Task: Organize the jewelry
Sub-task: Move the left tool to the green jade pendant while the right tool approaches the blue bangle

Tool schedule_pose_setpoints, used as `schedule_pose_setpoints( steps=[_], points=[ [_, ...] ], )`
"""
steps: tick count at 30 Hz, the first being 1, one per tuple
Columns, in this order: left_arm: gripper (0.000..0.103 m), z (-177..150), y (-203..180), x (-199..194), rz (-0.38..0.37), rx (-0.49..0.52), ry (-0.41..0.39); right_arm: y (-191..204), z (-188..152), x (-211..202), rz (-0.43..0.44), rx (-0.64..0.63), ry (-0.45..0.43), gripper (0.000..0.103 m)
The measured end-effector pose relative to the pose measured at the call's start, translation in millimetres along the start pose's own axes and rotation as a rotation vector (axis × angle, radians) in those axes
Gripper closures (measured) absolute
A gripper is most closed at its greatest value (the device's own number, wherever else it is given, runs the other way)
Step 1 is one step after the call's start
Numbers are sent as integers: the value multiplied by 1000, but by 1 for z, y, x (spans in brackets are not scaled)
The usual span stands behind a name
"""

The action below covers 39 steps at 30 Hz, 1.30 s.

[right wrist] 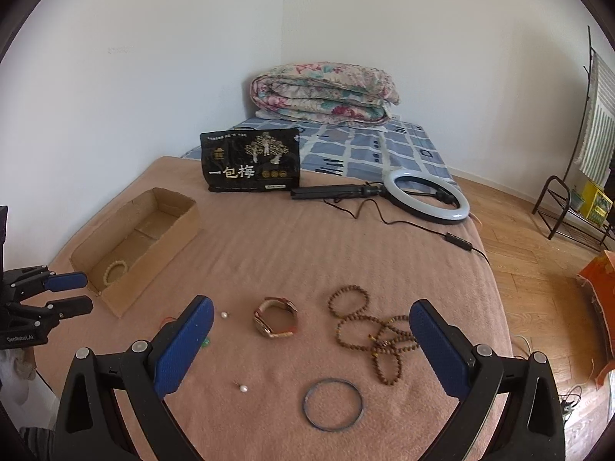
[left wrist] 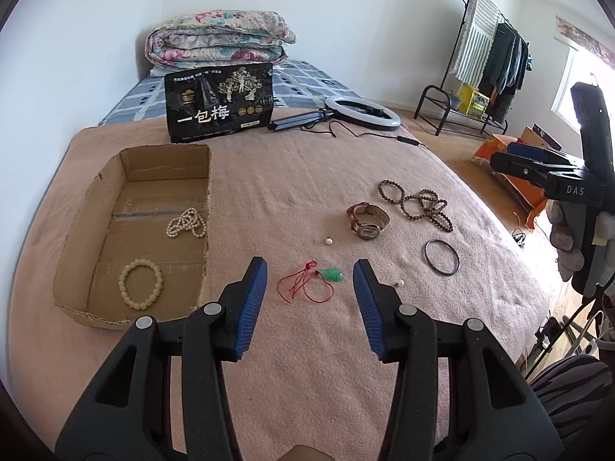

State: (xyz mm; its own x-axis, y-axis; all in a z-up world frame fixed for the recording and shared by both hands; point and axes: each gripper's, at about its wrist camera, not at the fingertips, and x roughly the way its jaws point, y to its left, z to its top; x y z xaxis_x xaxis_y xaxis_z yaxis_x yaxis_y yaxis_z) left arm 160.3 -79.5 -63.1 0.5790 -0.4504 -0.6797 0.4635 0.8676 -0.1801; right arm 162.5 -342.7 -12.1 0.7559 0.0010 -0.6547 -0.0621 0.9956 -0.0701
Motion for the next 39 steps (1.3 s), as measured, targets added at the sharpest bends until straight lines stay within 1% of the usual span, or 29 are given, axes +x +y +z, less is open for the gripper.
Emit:
schedule_pose_setpoints(
  steps=[6, 11, 15, 18, 24, 30, 35, 39],
  points=[
    [56, -3, -23, 20, -15, 45, 26, -35, -32, -1, -26, 70, 32, 0],
    [56, -5, -35, 38, -24, 57, 52, -45, -58, 2, -56, 64, 54, 0],
    [56, -10, -39, 53, -28, 53, 77, -44, -74, 8, -41, 40, 76, 0],
    [56, -15, -41, 65, -30, 48, 99, -36, -81, 17, -39, 12, 93, 0],
    [56, -23, -44, 90, -6, 41, 128, -26, -93, 37, -33, -7, 126, 0],
    [56, -25, -42, 117, 49, 25, 141, -27, -102, 55, -47, 3, 154, 0],
    [56, -28, -33, 136, 64, -16, 156, -30, -107, 69, -49, 24, 174, 0],
    [56, -27, -30, 146, 70, -15, 162, -31, -111, 79, -36, 40, 193, 0]
  ],
)
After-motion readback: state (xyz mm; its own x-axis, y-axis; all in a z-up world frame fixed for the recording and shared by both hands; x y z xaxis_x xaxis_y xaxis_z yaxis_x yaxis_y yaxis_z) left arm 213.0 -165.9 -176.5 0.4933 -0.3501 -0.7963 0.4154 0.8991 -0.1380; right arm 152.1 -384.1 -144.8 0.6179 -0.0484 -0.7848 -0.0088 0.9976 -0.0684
